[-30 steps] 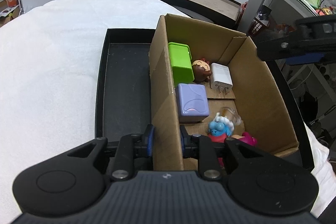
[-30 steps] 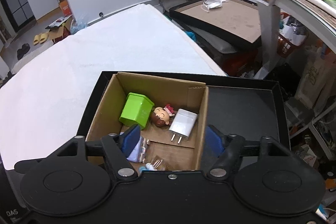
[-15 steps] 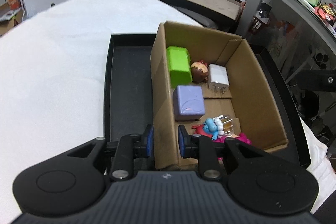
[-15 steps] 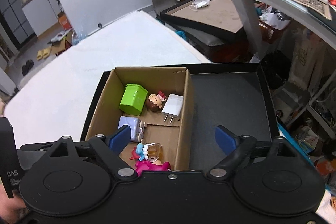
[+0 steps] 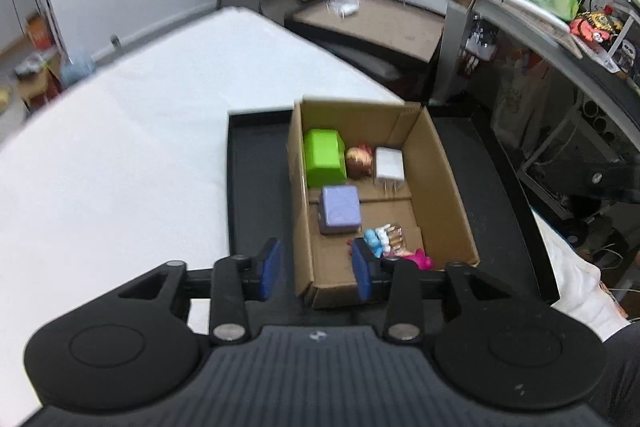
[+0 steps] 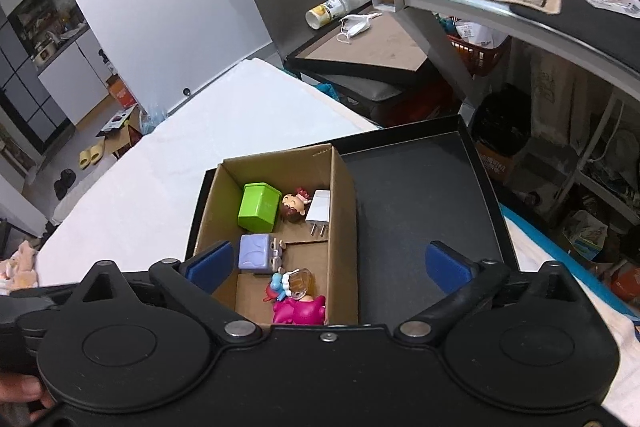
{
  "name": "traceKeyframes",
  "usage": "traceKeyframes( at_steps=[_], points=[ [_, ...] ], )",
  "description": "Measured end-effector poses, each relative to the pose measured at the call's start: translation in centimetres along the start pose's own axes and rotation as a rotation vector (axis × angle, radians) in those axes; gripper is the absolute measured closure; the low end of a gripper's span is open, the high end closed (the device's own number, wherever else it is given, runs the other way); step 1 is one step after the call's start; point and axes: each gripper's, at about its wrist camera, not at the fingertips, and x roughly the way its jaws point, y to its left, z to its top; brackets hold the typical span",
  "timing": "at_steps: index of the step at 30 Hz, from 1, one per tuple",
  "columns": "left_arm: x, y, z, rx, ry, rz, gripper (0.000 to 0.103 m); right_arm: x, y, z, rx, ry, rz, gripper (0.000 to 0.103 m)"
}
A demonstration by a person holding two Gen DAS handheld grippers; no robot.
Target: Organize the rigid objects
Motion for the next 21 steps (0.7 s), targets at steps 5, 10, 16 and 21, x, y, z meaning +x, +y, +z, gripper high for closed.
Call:
traceKeyframes(
  at_steps=[5,10,16,21],
  points=[
    [-3.8,-1.3,0.2,0.009,-0.038,-0.011,0.045,-2.5,-0.2,-0.1,0.015,-0.026,0.012,0.0],
    [-7.0,-2.1,-0.1,-0.002,-0.062,0.005,0.027,-6.0,-0.6,-0.3,0.048,-0.065,0.011,0.0],
    [-9.7,-3.0,-1.1,-0.008,-0.072,0.022,0.018,-8.9,-0.5,-1.3,0.031,-0.096,-0.006,0.0],
    [-11.4,-3.4,-1.7,-0.017,-0.085,0.021,0.015,-10.6,0.0,-2.0,-0.002,-0.102,-0.009,0.0]
  ],
)
